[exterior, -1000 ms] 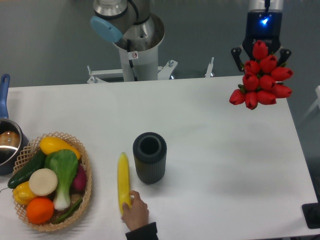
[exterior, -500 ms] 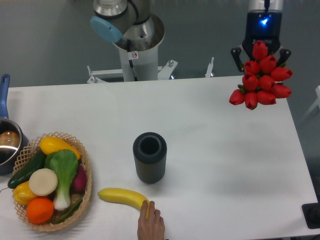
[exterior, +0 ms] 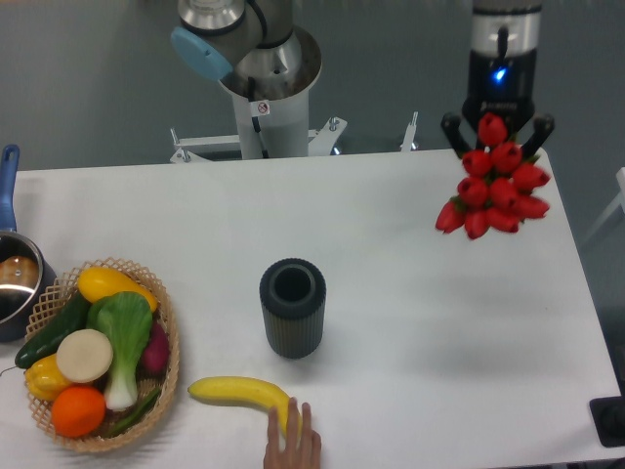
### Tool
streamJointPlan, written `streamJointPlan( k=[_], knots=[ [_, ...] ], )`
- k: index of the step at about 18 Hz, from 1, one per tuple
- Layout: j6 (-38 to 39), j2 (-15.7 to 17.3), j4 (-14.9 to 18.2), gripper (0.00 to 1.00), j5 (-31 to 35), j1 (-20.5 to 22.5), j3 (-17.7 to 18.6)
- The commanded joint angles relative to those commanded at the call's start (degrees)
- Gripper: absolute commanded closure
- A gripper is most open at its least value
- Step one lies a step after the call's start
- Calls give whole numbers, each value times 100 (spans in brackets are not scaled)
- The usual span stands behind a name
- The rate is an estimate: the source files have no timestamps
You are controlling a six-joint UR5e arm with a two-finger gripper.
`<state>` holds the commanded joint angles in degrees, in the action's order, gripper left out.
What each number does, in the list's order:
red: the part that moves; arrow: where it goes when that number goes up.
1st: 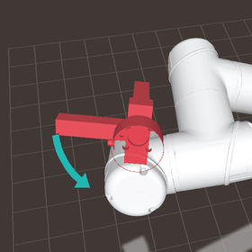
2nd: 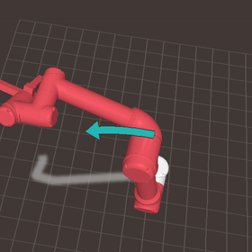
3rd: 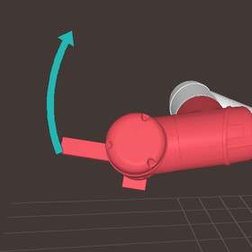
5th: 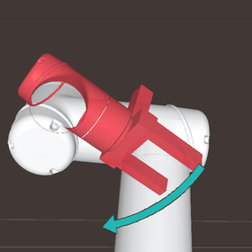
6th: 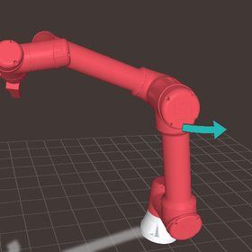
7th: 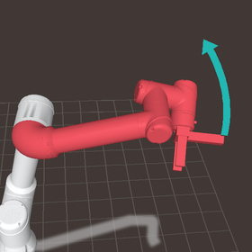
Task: Place the flowers on the table
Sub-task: 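Lower the held red tulips toward the table beside the black vase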
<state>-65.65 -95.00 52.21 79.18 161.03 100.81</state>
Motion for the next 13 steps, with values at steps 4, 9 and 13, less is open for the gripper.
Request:
streamJointPlan(
  k=[4,9,13],
  knots=[
    [-9,-518,-26,68,334,-291,-70],
    [52,-1475,-18,67,1116,-677,-614],
    [816,-2126,-26,67,1626,-1073,-1177]
  ],
)
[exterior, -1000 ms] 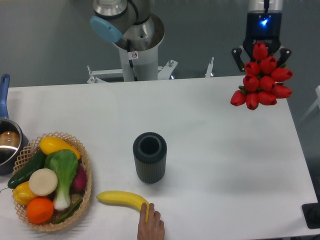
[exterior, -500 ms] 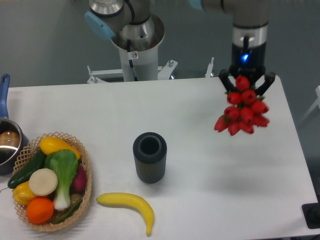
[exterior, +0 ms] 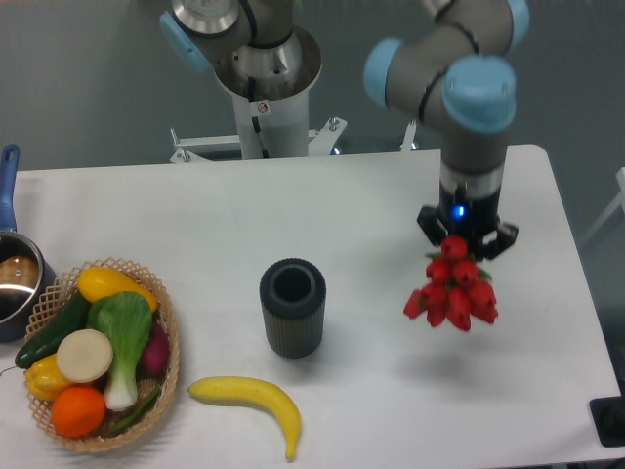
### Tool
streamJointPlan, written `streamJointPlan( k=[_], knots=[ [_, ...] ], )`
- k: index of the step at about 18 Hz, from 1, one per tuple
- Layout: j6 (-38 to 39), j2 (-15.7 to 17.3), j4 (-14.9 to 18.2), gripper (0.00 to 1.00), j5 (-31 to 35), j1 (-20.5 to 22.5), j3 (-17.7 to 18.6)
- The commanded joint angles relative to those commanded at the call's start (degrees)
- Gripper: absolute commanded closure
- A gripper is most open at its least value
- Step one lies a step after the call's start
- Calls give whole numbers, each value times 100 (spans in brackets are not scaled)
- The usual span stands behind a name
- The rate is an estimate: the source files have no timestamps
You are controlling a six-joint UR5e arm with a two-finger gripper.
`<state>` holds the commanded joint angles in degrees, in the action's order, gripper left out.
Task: Place the flowers on the table
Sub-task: 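Lower the held red tulips toward the table beside the black vase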
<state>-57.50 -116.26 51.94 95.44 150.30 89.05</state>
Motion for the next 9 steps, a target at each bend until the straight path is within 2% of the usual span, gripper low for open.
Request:
streamJointPlan(
  k=[3,9],
  knots=[
    [413,-221,0,68,221,-159,-186],
    [871,-414,-70,67,344,-255,-186]
  ],
)
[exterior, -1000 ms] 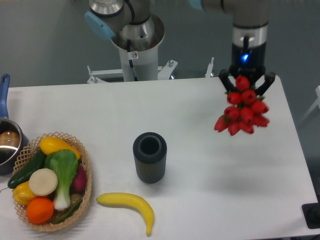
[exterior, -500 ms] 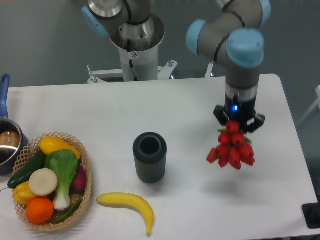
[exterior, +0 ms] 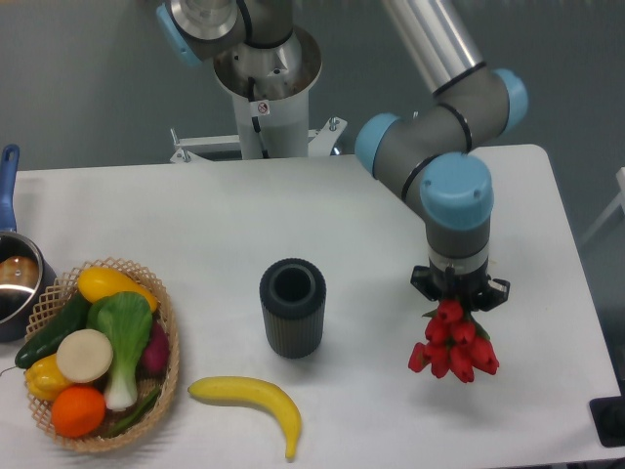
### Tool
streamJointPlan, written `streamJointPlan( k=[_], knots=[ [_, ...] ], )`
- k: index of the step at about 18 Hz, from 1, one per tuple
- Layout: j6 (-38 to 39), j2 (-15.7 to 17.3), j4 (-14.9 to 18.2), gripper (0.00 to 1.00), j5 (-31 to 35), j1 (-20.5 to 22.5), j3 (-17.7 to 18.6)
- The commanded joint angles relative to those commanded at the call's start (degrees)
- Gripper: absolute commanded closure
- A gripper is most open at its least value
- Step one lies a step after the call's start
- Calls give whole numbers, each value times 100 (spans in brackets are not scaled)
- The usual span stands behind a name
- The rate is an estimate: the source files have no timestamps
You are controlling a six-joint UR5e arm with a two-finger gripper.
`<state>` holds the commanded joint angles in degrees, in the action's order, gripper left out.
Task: Place the flowers on the table
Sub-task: 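Lower the held red tulips toward the table beside the black vase, then open the gripper to release the tulips and lift it away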
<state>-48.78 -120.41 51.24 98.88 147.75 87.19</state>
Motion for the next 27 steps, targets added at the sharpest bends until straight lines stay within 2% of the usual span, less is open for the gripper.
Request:
streamJointPlan(
  k=[9,10,11,20,22,26,27],
  knots=[
    [159,-211,-35,66,-35,-88,18],
    [150,-220,-35,63,-44,-88,18],
    [97,-237,-44,56,-44,-88,9],
    [79,-413,-132,53,-35,-88,-97],
    [71,-422,-149,49,-26,-88,-97],
    [27,-387,-158,23,-17,-80,-97],
    [18,-370,-167,13,-17,-80,-97]
  ],
)
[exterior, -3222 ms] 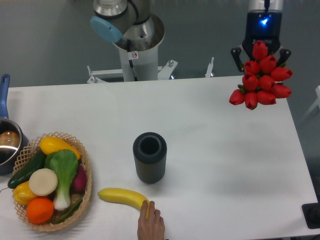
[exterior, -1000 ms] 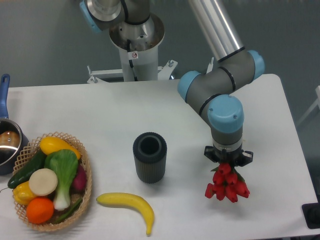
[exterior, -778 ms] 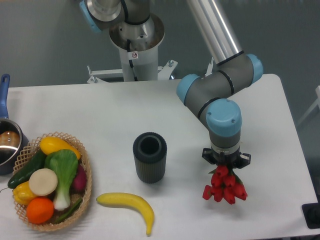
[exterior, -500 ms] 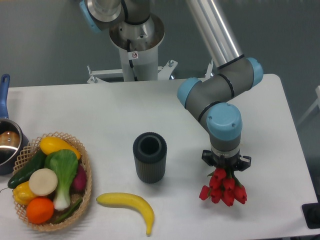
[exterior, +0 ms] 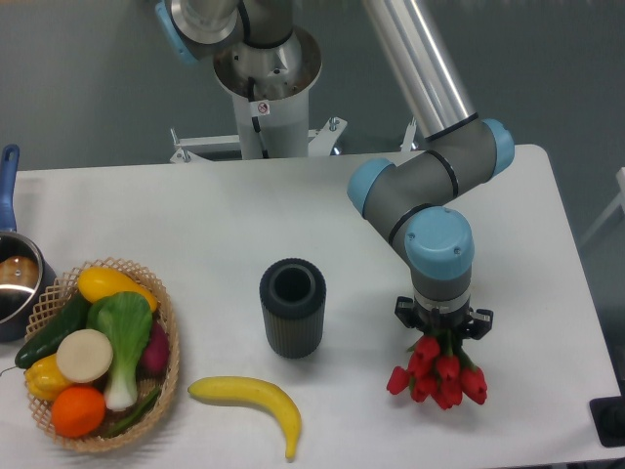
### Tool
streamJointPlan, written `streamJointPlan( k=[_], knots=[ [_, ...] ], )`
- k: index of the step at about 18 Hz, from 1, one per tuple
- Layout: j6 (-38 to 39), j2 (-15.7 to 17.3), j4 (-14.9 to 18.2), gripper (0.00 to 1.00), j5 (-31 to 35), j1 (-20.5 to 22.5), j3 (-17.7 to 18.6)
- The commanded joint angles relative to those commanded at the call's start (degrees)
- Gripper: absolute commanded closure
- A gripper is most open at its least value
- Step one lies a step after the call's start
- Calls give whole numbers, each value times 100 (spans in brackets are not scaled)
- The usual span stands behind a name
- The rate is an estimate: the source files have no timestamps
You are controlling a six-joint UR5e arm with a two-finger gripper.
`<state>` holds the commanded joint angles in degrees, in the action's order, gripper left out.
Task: Place the flowers on the table
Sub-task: 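Open the gripper to release the tulips and lift it away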
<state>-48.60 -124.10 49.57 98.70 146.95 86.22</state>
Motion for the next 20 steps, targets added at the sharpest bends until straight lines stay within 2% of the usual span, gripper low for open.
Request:
streamJointPlan(
  k=[2,5,9,12,15,17,19,20],
  knots=[
    [-9,26,-9,1,0,0,-9],
    [-105,237,-26,0,-9,17,52],
    [-816,465,-114,0,-123,342,0],
    [-992,1036,-36,0,-306,553,105],
    [-1519,1641,552,0,-413,606,219],
    [-1844,2011,1113,0,-439,667,220],
    [-2353,2328,1737,0,-754,1001,220],
    [-2677,2468,1949,0,-852,1132,220]
  ],
)
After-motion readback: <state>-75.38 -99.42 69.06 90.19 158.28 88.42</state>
